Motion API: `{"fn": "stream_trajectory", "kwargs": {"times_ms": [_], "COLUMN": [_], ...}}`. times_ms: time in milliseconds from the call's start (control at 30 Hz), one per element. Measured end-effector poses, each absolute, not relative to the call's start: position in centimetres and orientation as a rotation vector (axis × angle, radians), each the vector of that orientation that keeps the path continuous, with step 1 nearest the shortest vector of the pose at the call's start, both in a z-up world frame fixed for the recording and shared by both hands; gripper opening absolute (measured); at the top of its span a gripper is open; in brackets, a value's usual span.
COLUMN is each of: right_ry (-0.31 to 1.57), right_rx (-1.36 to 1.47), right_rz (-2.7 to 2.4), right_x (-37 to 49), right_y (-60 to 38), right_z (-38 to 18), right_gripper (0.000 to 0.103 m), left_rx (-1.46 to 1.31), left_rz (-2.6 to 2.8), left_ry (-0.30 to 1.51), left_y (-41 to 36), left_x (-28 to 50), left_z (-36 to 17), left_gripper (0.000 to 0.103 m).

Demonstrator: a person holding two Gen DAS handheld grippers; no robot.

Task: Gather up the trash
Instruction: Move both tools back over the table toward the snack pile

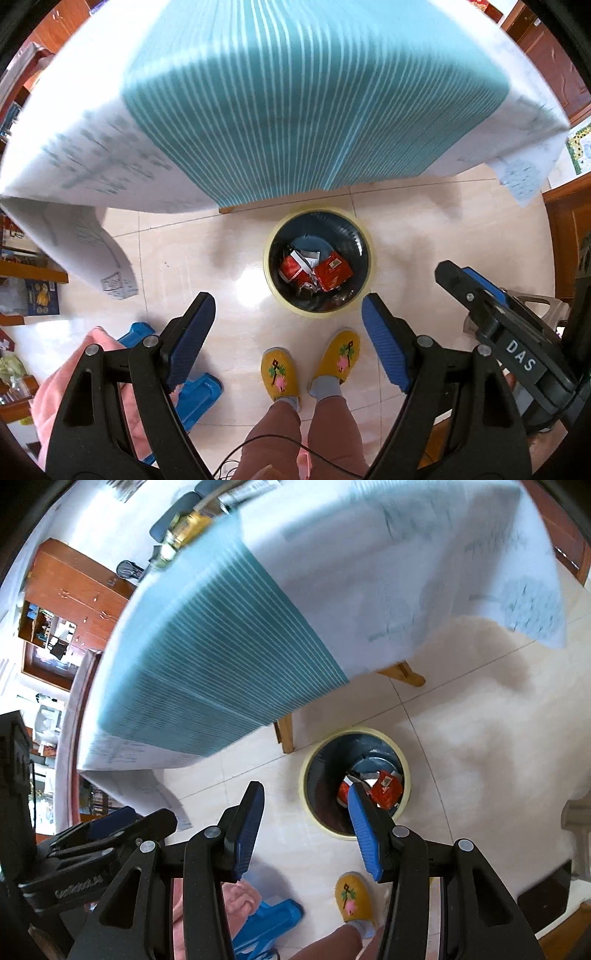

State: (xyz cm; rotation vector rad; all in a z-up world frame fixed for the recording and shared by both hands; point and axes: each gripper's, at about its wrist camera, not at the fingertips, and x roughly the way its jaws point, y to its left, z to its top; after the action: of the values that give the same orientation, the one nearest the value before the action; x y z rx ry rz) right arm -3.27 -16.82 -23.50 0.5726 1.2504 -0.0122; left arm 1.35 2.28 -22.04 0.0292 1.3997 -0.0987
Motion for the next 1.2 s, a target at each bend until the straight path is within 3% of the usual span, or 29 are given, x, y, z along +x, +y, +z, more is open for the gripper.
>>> {"fn": "stream_trajectory", "kwargs": {"times_ms": [600,900,1200], "right_ry": [1.124,1.085,1.031], "right_rx": [0.528,0.48,0.432], "right_rz": [0.073,0.161,0.218], "right_x": [0.2,5.3,11.6], "right_y": [-20.1,-21.5,-20.5], "right_z": [-6.7,-4.0,-2.1], "right_gripper": [0.048,0.048,0.048], "left_rx": [-0.04,-0.066,-0.089], "left_rz": [-0.034,0.013,0.059], "left_ry": [1.268,1.155,1.109], "left_y": [4.3,2.8,4.4], "left_x": [4.6,8.0,11.0], "left_z": [-6.4,-0.6,1.7], "left_gripper": [0.079,0.079,0.079]}}
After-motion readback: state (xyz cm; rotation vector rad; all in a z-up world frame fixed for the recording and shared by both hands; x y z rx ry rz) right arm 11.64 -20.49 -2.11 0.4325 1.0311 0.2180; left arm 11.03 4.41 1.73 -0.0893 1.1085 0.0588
